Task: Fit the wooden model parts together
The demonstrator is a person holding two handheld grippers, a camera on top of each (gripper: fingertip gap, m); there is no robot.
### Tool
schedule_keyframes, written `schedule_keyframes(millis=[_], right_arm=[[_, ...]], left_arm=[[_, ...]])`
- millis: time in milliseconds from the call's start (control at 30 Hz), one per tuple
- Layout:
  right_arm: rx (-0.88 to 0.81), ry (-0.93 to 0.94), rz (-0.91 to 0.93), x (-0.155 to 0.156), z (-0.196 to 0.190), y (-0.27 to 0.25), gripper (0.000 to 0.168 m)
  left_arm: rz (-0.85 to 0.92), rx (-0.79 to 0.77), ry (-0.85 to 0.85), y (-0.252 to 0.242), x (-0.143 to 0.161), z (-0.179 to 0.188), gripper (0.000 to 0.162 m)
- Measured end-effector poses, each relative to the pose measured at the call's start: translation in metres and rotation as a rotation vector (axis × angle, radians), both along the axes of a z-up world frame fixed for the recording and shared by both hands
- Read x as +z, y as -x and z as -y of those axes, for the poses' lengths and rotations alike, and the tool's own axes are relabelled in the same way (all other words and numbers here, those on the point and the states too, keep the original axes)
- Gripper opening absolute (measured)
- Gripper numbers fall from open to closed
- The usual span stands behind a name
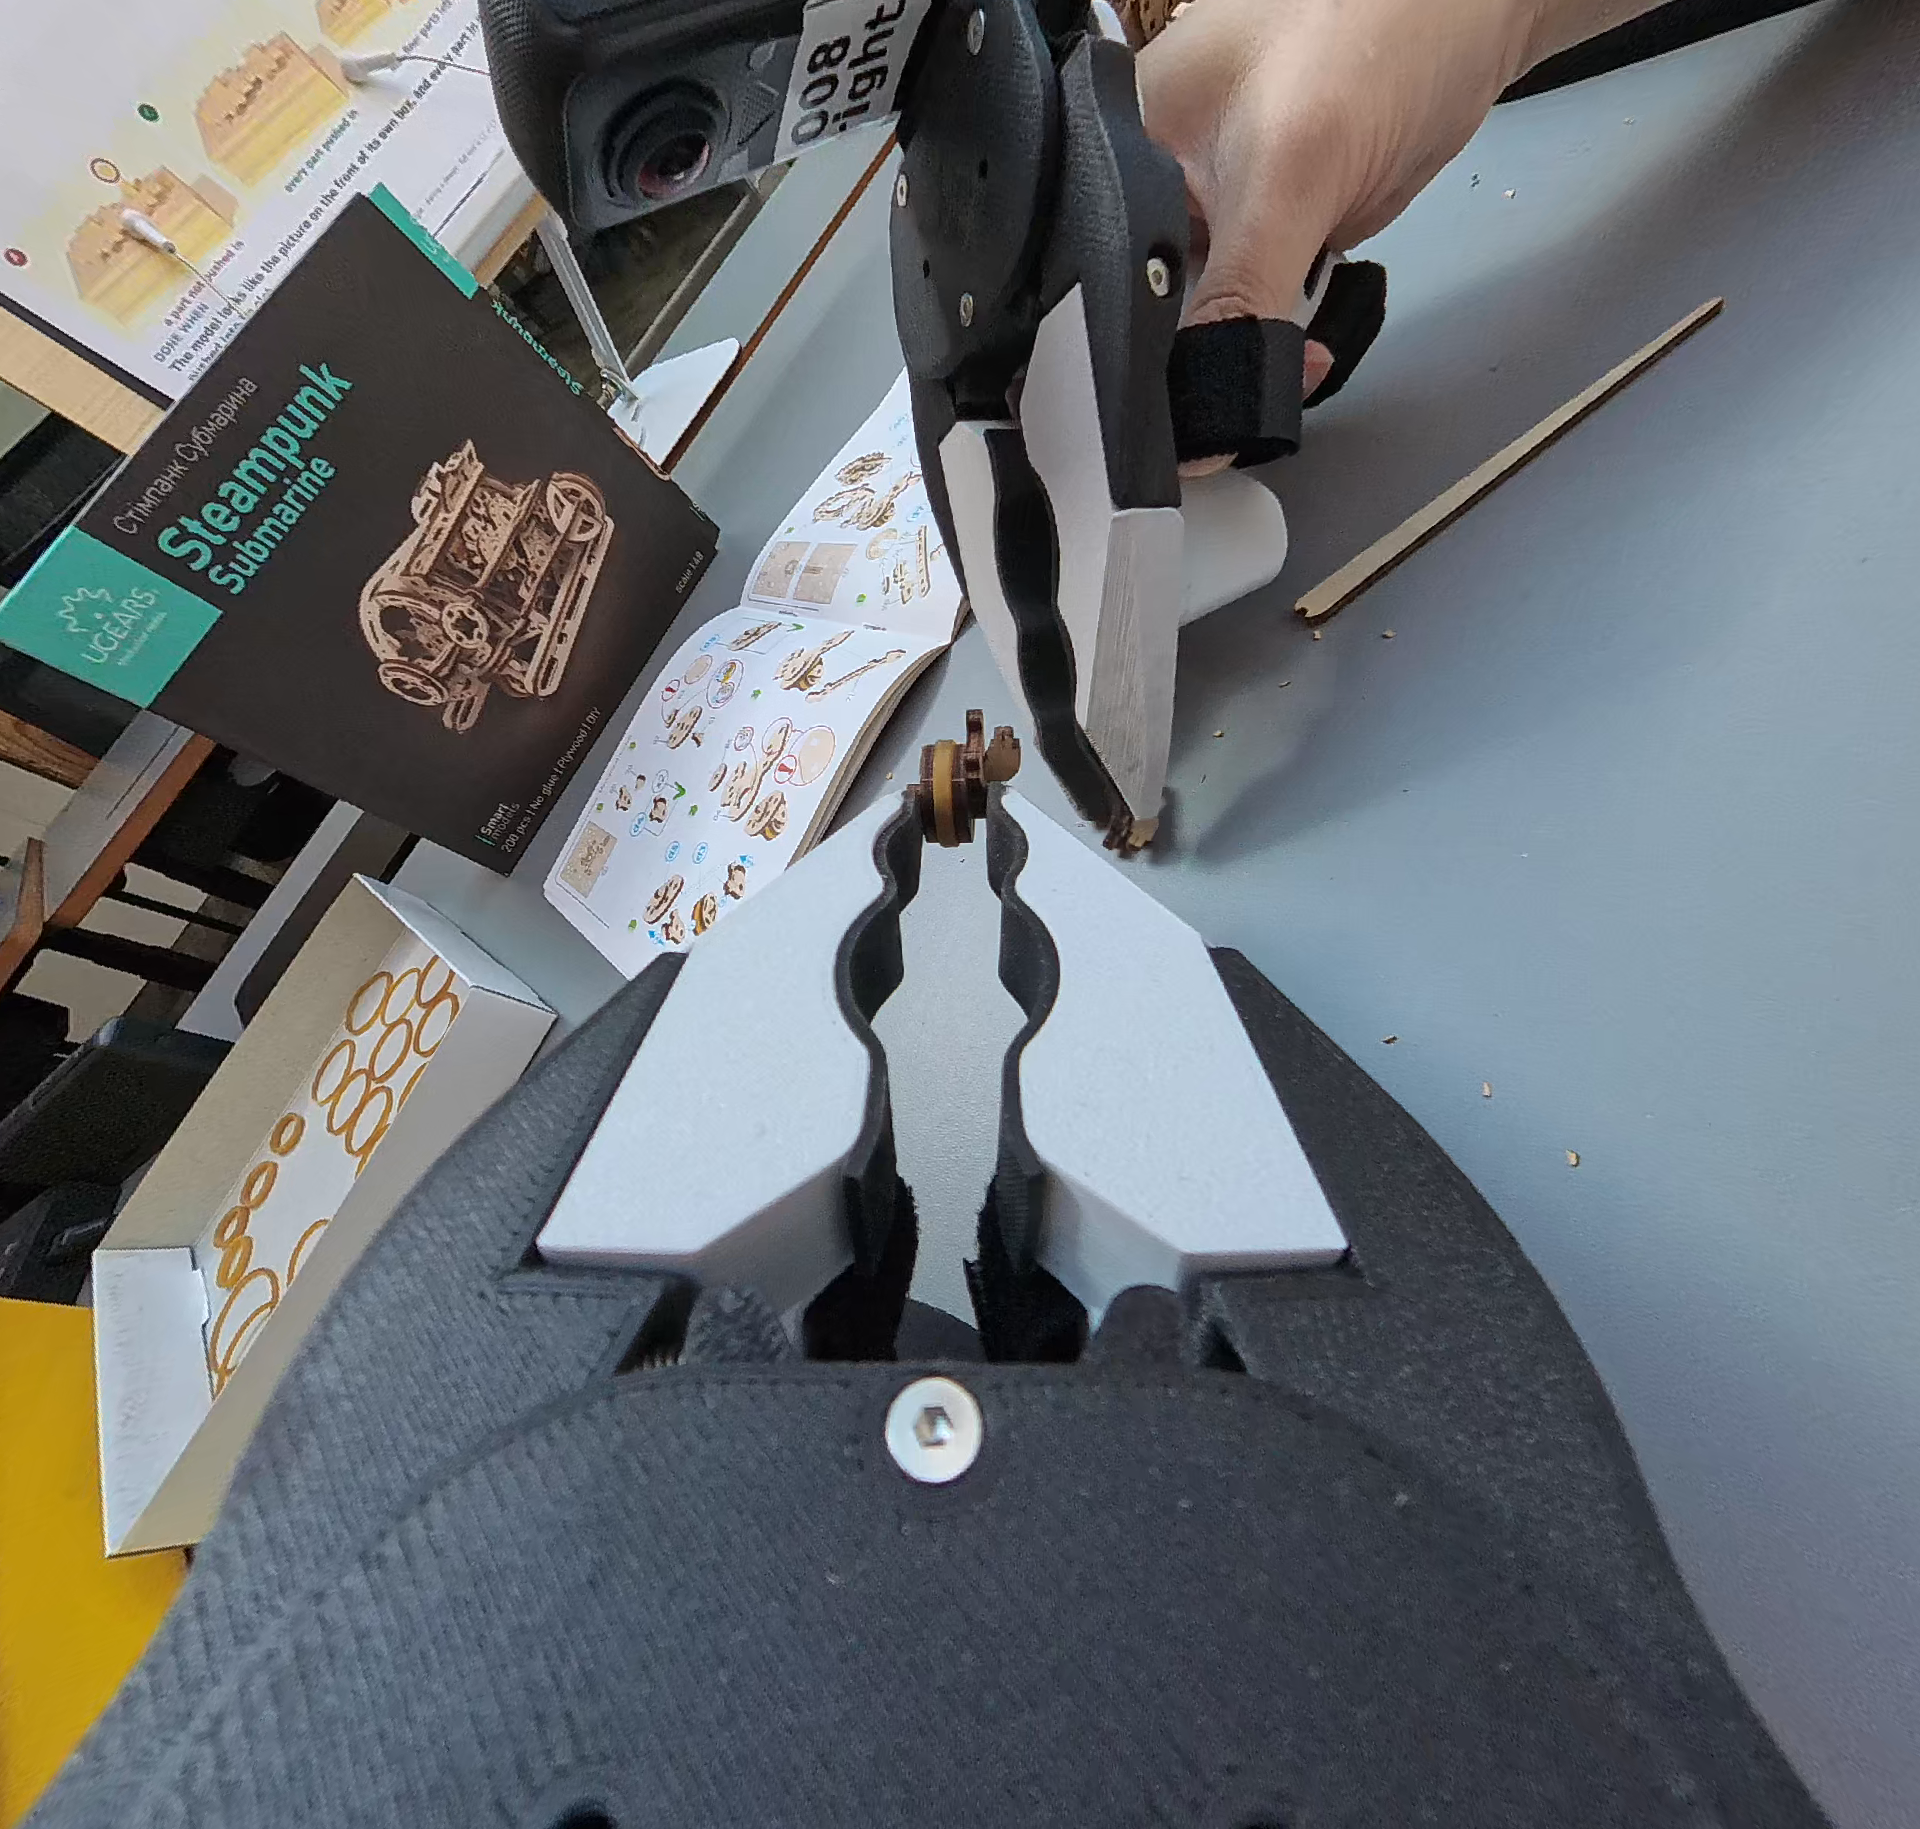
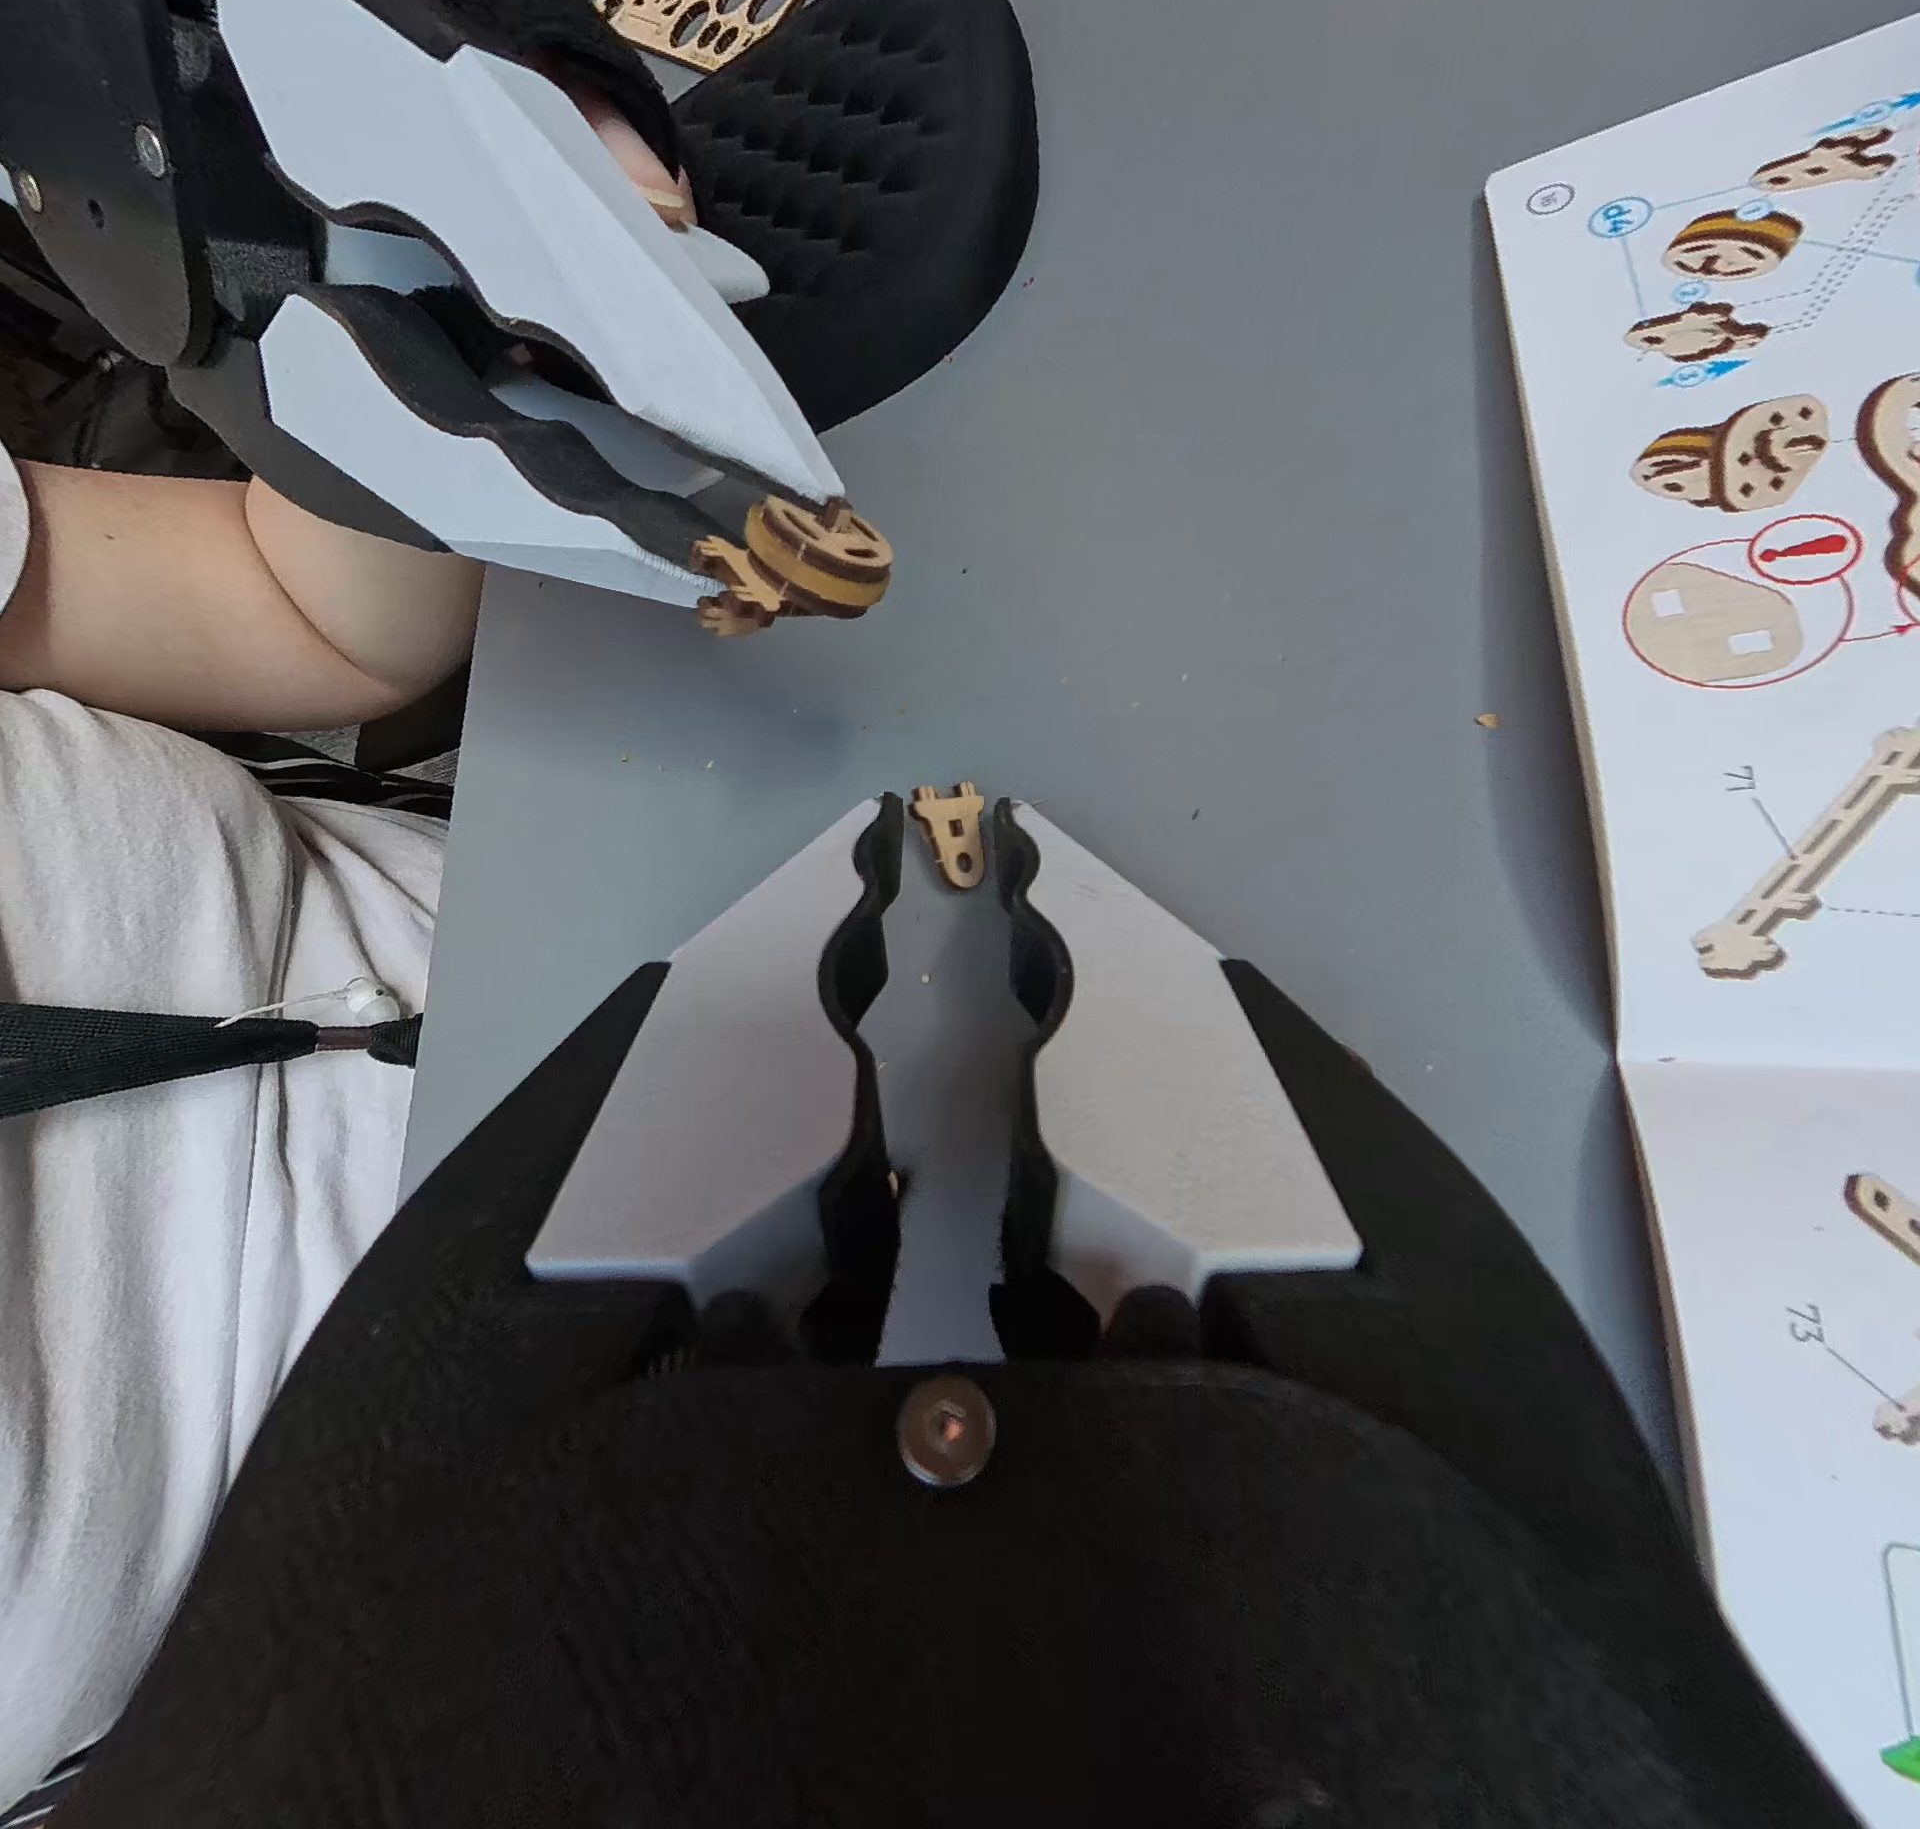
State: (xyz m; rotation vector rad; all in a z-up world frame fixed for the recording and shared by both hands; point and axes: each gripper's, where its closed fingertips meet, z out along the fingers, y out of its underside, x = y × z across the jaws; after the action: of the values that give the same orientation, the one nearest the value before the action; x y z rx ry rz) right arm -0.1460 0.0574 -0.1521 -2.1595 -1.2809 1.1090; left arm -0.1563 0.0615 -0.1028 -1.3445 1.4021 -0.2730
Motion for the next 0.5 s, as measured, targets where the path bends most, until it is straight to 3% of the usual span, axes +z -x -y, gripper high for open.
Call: schedule_keyframes(millis=[500], right_arm=[[-0.037, -0.325, 0.108, 0.007, -0.025, -0.013, 0.019]], left_arm=[[0.005, 0.006, 0.008, 0.001, 0.0, -0.002, 0.01]])
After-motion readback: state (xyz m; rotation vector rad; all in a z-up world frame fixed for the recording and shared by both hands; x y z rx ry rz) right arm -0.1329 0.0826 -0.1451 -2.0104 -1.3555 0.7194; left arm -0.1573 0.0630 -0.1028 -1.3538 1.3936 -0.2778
